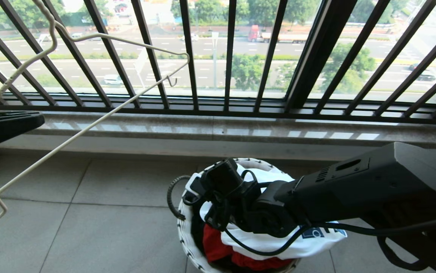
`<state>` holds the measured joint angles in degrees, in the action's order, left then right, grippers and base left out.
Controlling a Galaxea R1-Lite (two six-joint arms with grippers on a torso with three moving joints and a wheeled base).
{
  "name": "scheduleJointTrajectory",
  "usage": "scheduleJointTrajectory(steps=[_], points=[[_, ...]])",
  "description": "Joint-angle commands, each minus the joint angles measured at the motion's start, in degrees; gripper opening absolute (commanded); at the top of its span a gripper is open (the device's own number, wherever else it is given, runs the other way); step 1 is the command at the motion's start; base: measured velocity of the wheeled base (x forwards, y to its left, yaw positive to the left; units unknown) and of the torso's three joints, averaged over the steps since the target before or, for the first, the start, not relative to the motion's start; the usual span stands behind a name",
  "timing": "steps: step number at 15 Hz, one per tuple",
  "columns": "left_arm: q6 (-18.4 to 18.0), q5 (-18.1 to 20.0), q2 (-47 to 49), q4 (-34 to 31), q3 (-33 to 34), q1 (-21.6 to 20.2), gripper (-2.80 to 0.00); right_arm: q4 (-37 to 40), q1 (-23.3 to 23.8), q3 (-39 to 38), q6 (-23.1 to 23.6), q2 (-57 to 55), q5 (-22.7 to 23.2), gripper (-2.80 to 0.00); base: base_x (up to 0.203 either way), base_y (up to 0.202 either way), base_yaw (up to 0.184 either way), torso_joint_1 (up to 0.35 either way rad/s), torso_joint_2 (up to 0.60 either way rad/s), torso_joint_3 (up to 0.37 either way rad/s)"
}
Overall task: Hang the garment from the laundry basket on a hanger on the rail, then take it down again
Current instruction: Pick up clothes from the basket
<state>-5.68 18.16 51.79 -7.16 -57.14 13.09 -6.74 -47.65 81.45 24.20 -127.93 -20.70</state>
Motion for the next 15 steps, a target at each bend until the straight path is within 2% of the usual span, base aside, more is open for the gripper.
scheduleJointTrajectory(steps=[1, 6, 8, 15], points=[[-0.03, 0.12, -0.11, -0.05, 0.01, 0.0, -2.8, 0.06, 1.41, 2.44, 0.23, -0.65, -0.13, 0.0, 0.0, 0.0, 0.0, 0.0, 0.0, 0.0], [-0.03, 0.12, -0.16, -0.05, 0.04, 0.0, -2.8, -0.12, 3.78, 4.09, 0.47, -3.24, -0.97, 0.0, 0.0, 0.0, 0.0, 0.0, 0.0, 0.0], [-0.03, 0.12, -0.19, -0.05, 0.01, 0.0, -2.8, -3.28, 5.08, 4.57, 0.46, -5.2, -1.33, 0.0, 0.0, 0.0, 0.0, 0.0, 0.0, 0.0], [-0.12, 0.12, -0.36, -0.05, 0.01, 0.0, -2.8, -5.04, 6.44, 3.89, 2.1, -3.99, -4.17, 0.0, 0.0, 0.0, 0.0, 0.0, 0.0, 0.0]])
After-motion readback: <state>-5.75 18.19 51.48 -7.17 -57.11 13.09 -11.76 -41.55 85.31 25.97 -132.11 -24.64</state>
